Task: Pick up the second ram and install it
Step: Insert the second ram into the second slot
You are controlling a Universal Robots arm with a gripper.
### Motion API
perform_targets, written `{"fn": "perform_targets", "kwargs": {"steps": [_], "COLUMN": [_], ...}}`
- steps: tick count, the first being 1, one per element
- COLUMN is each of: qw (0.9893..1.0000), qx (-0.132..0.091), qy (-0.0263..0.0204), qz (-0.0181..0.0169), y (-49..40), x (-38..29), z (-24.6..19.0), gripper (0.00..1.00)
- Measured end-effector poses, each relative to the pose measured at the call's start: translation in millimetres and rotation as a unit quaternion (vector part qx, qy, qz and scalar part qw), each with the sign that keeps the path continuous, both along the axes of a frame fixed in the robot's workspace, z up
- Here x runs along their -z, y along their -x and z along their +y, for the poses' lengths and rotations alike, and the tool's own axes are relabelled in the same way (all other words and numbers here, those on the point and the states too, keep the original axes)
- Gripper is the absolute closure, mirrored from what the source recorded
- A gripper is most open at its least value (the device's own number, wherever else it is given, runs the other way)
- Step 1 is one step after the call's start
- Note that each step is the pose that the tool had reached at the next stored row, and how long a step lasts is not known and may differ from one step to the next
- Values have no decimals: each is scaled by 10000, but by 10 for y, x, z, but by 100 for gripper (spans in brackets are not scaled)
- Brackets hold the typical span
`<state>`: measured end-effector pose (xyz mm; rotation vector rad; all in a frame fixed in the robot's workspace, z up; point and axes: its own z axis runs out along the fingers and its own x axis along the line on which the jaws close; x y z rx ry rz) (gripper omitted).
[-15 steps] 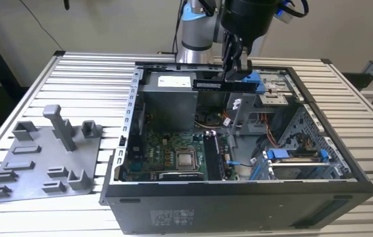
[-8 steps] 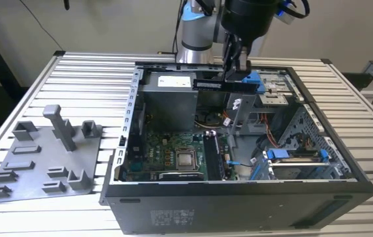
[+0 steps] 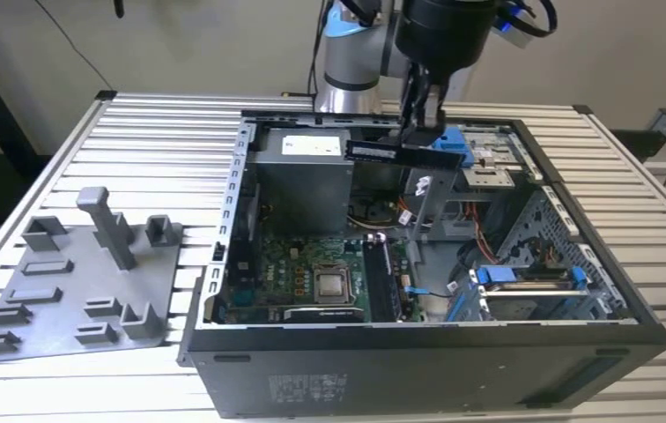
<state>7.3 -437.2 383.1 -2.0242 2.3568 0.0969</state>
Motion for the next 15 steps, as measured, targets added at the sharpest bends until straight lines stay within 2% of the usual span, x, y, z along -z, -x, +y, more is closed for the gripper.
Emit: {"fn": "perform_targets", "kwargs": {"steps": [4, 8, 11, 15], "qw": [9998, 9988, 9974, 9944], "qx": [218, 491, 717, 1057], "qy": [-1, 0, 0, 0], "qz": [0, 0, 0, 0], "y": [-1, 0, 0, 0], "x": [1, 2, 2, 4], "z": [-8, -10, -10, -10], "gripper": [86, 86, 86, 86]}}
